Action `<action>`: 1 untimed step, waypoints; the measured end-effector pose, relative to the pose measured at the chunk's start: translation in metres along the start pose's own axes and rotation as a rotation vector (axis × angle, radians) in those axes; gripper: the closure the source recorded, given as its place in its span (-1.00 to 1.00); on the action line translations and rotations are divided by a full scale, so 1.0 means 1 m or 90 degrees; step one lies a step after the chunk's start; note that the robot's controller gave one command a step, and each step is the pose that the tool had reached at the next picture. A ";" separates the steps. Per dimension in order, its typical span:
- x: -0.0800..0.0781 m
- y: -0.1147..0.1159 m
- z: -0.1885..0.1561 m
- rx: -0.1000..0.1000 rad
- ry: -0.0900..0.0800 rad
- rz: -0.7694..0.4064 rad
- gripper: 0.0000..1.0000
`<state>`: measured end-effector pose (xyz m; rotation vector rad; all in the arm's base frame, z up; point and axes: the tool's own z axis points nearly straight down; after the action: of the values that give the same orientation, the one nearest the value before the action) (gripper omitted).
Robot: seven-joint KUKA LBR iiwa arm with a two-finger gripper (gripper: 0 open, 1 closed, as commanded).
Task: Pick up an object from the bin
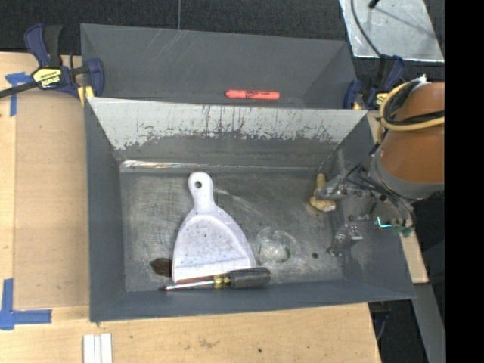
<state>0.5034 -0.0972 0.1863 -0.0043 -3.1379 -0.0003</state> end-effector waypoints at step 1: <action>-0.002 0.000 -0.003 0.001 -0.004 -0.002 -1.00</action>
Offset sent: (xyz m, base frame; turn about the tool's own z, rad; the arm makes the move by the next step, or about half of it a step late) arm -0.0126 -0.0069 -0.0339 -0.6413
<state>0.5052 -0.0969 0.1894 -0.0001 -3.1449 0.0014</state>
